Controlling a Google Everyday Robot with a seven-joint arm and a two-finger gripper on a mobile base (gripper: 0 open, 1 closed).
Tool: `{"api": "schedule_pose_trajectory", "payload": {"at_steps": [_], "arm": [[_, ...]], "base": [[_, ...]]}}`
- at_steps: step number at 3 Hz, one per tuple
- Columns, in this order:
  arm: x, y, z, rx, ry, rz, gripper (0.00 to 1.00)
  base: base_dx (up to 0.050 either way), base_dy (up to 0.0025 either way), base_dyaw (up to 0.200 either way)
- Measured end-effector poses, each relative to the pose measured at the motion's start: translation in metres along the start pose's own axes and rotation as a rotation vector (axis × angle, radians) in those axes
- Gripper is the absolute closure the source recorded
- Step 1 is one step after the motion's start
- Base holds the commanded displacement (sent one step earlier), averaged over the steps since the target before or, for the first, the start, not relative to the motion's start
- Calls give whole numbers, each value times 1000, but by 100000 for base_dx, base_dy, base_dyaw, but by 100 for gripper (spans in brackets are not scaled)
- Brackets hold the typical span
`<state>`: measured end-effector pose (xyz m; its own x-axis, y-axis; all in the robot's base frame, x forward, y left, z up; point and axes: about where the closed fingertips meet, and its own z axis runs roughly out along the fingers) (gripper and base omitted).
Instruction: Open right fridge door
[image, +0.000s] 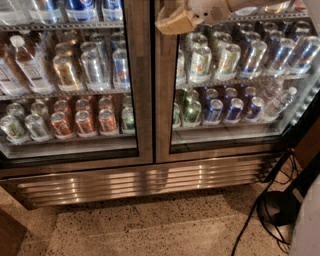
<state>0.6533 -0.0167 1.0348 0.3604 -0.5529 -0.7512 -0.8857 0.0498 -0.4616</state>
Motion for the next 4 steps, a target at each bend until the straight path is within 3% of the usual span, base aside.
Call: {"api": "schedule_pose_trajectory", "payload": {"at_steps": [3, 4], "arm": [[1, -7, -4, 23, 11, -28, 100], [1, -4, -3, 41, 6, -64, 100]], "base": [[0, 0, 0], [0, 0, 0]]}}
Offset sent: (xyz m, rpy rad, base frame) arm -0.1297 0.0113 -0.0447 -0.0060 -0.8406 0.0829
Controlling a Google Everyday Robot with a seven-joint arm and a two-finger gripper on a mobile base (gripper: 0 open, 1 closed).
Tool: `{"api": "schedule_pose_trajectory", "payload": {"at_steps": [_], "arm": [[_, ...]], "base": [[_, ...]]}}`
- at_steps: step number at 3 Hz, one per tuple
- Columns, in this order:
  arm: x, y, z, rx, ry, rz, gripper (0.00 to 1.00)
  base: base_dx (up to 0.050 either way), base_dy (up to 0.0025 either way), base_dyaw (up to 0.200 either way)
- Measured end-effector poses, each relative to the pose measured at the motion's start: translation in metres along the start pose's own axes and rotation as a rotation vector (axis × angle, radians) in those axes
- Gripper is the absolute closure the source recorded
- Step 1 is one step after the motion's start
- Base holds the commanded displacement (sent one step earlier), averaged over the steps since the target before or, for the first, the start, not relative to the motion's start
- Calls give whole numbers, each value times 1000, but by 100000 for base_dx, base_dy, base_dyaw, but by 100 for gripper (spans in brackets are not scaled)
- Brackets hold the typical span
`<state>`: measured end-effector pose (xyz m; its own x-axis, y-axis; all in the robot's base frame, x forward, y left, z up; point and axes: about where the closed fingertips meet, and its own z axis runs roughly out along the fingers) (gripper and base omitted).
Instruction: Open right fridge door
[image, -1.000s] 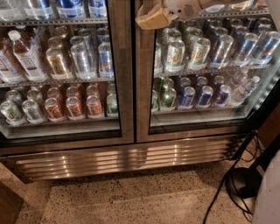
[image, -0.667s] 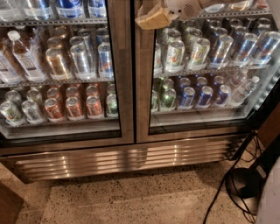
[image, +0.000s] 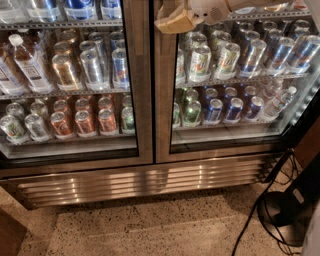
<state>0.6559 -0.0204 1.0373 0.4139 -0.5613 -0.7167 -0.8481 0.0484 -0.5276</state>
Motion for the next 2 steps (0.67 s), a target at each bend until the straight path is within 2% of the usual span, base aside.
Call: {"api": "schedule_pose_trajectory", "payload": {"at_steps": [1, 2], "arm": [[1, -2, 0, 0, 0, 0, 100], [1, 0, 1, 13, -3, -25, 100]], "base": [[0, 0, 0], [0, 0, 0]]}}
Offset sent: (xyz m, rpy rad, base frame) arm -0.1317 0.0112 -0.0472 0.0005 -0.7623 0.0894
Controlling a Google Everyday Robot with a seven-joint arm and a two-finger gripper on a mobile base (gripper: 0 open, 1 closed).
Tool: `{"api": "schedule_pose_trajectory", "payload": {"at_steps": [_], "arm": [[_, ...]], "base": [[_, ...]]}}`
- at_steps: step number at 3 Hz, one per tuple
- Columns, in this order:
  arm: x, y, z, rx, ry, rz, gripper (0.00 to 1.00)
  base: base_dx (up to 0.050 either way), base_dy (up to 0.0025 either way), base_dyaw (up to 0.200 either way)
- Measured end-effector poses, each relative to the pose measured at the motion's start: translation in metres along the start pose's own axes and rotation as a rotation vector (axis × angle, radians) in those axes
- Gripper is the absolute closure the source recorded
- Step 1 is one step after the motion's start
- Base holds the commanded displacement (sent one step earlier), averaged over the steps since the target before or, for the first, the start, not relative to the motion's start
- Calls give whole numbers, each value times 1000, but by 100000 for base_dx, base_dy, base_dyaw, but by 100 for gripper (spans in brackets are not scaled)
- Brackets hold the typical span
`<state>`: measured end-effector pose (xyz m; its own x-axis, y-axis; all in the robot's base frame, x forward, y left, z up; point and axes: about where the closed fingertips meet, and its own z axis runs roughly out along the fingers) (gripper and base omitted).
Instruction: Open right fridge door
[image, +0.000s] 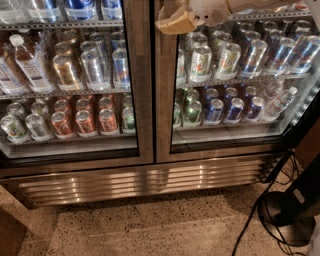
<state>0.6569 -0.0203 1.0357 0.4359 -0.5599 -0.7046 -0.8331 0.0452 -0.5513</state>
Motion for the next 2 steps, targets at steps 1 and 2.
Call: {"api": "schedule_pose_trajectory", "payload": {"at_steps": [1, 2], "arm": [[-3, -4, -4, 18, 1, -22, 100], [-2, -5, -4, 18, 1, -22, 100]], "base": [[0, 0, 0], [0, 0, 0]]}}
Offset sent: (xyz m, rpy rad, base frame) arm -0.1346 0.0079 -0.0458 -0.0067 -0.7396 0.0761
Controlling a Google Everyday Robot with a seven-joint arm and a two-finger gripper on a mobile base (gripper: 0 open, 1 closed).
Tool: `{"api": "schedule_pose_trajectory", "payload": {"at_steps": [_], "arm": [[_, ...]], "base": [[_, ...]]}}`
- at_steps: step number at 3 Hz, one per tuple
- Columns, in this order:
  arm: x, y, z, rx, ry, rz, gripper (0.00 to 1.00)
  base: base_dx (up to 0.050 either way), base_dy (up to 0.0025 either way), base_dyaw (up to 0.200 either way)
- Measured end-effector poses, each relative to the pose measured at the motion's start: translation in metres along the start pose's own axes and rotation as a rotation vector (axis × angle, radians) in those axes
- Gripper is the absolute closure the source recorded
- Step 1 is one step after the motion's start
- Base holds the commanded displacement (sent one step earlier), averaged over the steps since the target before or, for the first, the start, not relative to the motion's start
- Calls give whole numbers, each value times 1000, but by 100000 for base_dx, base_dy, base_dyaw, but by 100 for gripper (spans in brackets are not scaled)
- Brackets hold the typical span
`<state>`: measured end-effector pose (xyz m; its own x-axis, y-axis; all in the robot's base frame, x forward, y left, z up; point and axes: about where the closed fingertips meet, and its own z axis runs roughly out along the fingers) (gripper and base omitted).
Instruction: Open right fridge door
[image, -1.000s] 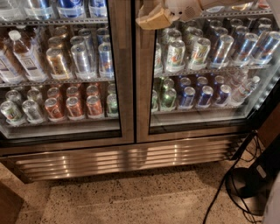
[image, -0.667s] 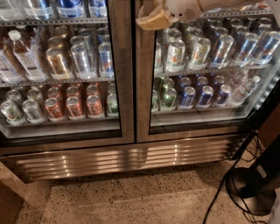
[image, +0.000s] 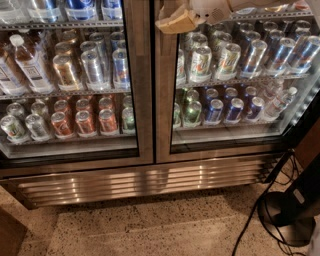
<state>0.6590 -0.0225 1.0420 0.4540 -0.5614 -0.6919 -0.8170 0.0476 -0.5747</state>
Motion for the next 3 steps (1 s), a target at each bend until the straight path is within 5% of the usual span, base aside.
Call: {"api": "schedule_pose_trajectory", "payload": {"at_steps": [3], "arm": [[-3, -2, -1, 28, -23, -35, 100]], "base": [[0, 0, 0]]}}
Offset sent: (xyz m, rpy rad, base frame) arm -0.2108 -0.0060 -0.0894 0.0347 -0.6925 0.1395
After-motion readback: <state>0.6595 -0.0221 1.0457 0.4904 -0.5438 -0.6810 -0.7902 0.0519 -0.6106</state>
